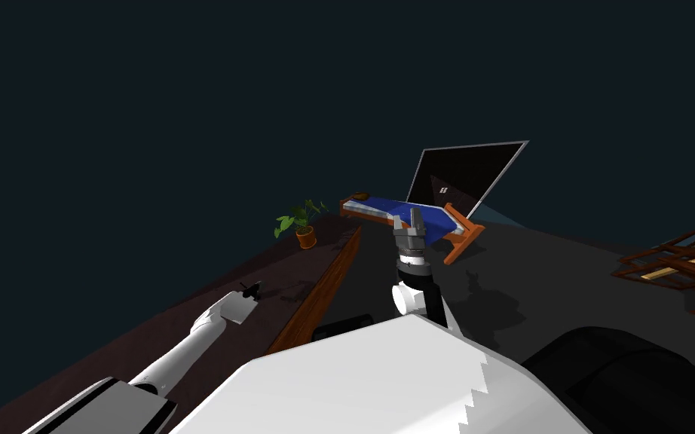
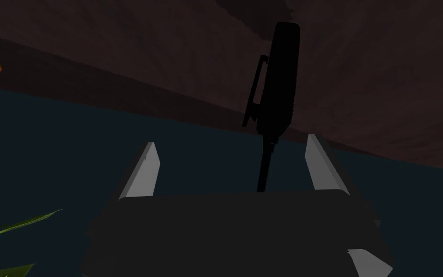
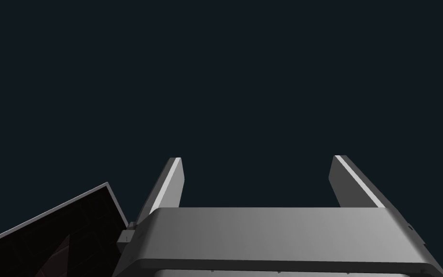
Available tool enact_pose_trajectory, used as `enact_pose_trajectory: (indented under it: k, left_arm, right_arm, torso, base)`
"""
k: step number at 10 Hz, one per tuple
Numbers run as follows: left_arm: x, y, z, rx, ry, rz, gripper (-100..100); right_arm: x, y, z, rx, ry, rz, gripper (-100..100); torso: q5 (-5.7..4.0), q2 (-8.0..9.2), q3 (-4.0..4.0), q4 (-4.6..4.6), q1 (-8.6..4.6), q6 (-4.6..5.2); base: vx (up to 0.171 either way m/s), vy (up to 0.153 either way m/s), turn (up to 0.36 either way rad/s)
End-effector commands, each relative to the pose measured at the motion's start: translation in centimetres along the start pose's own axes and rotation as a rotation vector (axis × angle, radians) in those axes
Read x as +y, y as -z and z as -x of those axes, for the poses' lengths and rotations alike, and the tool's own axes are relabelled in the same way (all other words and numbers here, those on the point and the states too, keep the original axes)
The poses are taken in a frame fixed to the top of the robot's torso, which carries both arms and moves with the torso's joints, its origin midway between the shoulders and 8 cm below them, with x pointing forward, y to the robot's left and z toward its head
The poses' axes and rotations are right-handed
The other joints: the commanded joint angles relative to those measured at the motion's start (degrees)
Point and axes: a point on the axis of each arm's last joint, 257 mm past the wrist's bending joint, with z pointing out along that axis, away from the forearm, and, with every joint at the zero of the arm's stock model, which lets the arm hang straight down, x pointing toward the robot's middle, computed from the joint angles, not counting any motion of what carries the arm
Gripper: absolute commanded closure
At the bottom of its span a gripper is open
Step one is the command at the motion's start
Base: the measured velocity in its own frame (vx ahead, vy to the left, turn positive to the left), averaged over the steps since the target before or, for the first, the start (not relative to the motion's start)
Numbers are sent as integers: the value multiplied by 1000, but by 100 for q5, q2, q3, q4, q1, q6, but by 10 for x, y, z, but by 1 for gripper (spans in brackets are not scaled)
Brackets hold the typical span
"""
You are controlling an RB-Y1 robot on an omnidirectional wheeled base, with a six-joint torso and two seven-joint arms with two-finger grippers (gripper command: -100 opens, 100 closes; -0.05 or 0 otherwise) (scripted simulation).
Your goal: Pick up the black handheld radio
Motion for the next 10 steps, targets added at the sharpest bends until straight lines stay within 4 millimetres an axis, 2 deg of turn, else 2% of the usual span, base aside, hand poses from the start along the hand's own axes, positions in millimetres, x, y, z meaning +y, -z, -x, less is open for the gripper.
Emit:
enact_pose_trajectory:
  k: [1,2,3,4,6,7,8,9,10]
  left_arm:
    - [24,0,18,-24,-1,55,-100]
    - [13,-1,11,-15,-1,32,-100]
    - [15,-1,12,-16,0,38,0]
    - [29,-3,12,-20,10,47,-100]
    - [43,-4,11,-24,19,56,-100]
    - [57,-6,10,-27,29,66,-100]
    - [53,-6,10,-24,23,66,-100]
    - [54,-7,10,-25,24,63,100]
    - [54,-7,10,-25,24,64,100]
  right_arm:
    - [0,0,0,0,0,0,0]
    - [0,0,0,0,0,0,0]
    - [0,0,0,0,0,0,0]
    - [0,0,0,0,0,0,0]
    - [0,0,0,0,0,0,0]
    - [0,0,0,0,0,0,0]
    - [0,0,0,0,0,0,0]
    - [0,0,0,0,0,0,0]
    - [0,0,0,0,0,0,0]
  torso:
    - [0,0,0,0,0,0]
    - [0,3,2,1,2,1]
    - [0,4,2,1,-7,0]
    - [-2,4,2,1,-14,1]
    - [-2,-11,-6,-2,-13,2]
    - [-2,-12,-7,-3,-16,1]
    - [-2,-15,-9,-4,-17,2]
    - [-3,-9,-5,-2,-18,1]
    - [-2,-2,-1,0,-19,3]
  base:
    - [0,48,-73]
    - [-2,25,-16]
    - [0,0,0]
    - [24,2,-106]
    - [45,10,-95]
    - [52,0,-119]
    - [26,4,-25]
    - [0,0,0]
    - [-1,2,21]
